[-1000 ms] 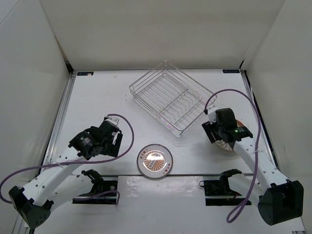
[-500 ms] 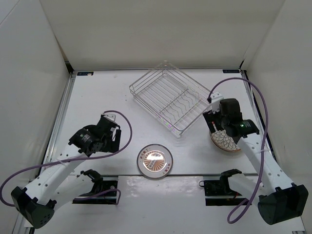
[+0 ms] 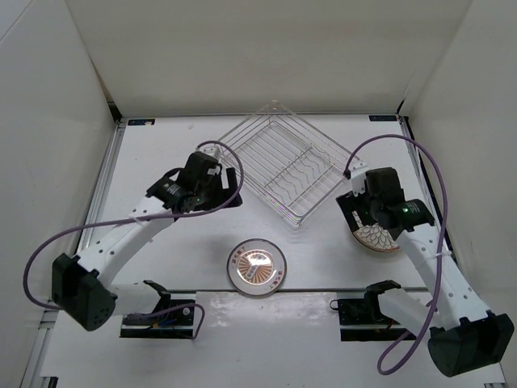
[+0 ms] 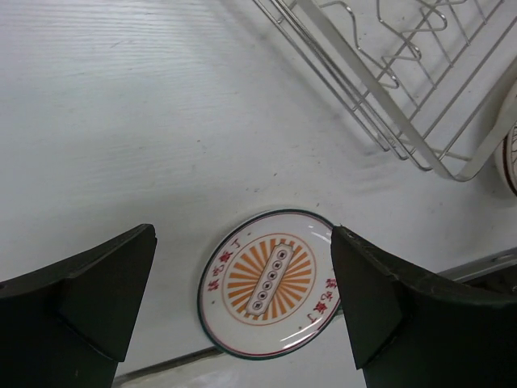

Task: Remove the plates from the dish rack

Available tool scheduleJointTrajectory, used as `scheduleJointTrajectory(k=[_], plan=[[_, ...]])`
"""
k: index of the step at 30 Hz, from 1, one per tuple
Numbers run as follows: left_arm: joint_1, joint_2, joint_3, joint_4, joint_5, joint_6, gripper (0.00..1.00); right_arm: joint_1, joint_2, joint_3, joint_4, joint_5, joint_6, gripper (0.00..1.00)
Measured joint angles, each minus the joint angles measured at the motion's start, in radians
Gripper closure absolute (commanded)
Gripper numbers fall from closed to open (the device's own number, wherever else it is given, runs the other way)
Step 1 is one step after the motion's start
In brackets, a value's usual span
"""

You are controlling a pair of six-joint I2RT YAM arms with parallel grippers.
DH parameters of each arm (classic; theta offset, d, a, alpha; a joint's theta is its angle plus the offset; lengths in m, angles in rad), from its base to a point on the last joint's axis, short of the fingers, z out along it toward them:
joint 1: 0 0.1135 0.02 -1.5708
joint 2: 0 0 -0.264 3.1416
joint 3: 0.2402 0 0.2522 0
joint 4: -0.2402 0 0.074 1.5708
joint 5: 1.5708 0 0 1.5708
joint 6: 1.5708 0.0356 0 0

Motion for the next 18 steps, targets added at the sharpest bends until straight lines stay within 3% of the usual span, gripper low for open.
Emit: scheduleJointTrajectory(k=[8, 18], plan=[[-0.006, 0.257, 0.117, 0.074, 0.077, -0.055, 0.03, -0.001, -0.12, 0.0, -0.076, 0.063, 0.008, 0.1], [-0.023, 0.48, 0.327, 0.082, -0.007, -0.151, 0.0, -0.001, -0.23, 0.0, -0.156, 0.107, 0.023, 0.1]])
